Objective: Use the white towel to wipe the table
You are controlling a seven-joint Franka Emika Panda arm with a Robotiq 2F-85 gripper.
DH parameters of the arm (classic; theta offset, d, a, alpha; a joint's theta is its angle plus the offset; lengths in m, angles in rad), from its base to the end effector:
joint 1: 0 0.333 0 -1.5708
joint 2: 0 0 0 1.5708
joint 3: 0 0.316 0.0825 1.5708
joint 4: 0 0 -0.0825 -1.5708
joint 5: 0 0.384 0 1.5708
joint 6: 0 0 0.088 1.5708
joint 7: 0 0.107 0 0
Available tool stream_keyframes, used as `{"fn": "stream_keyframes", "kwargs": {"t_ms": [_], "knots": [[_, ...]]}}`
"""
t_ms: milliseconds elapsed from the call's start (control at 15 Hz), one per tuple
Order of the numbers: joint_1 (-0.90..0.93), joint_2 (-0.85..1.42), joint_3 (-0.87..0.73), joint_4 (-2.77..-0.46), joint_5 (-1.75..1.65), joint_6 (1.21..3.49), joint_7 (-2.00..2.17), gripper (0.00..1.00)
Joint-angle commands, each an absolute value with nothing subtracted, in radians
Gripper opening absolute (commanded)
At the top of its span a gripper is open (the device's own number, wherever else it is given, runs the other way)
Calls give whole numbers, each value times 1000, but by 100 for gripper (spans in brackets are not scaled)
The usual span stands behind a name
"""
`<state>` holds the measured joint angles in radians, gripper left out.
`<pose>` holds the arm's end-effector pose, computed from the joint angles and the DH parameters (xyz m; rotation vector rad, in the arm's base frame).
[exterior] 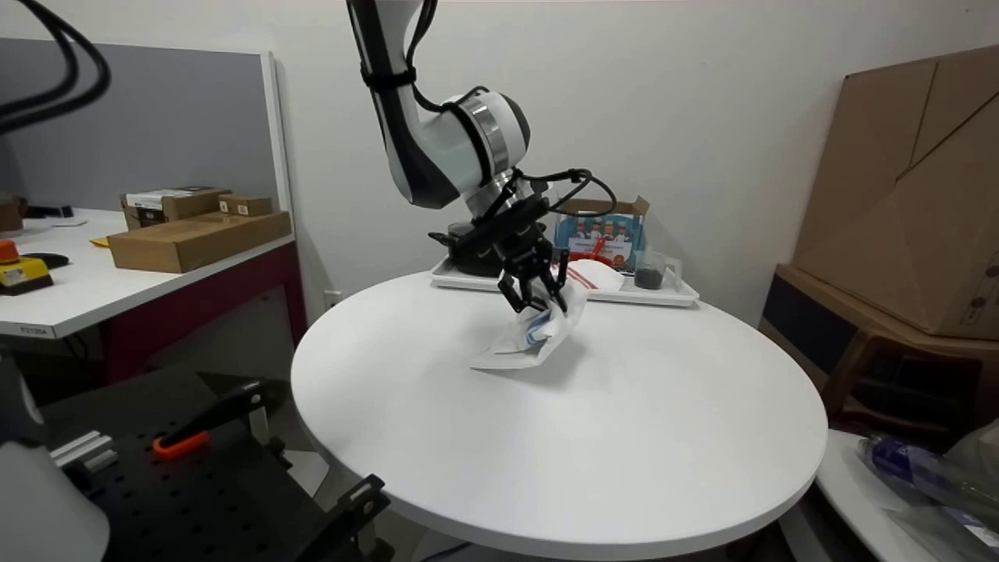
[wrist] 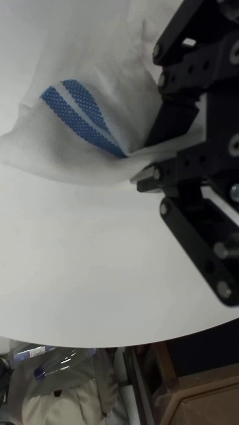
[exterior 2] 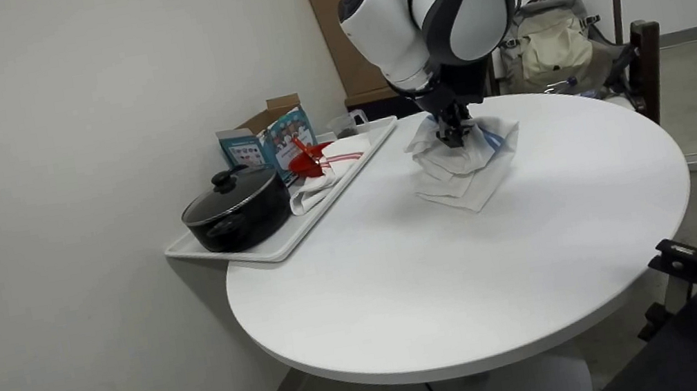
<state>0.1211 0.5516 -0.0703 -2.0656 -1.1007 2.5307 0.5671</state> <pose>0.5719 0.0379 0.1511 2.4718 0.5699 0.1316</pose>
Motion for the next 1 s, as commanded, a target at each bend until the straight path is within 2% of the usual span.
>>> {"fn": "stream_keyframes", "kwargs": {"t_ms": [0, 933], "knots": [[107, 528, -63, -2079, -1077, 2525, 559, 5], [116, 603, -26, -2074, -967, 2556, 409, 5]]}}
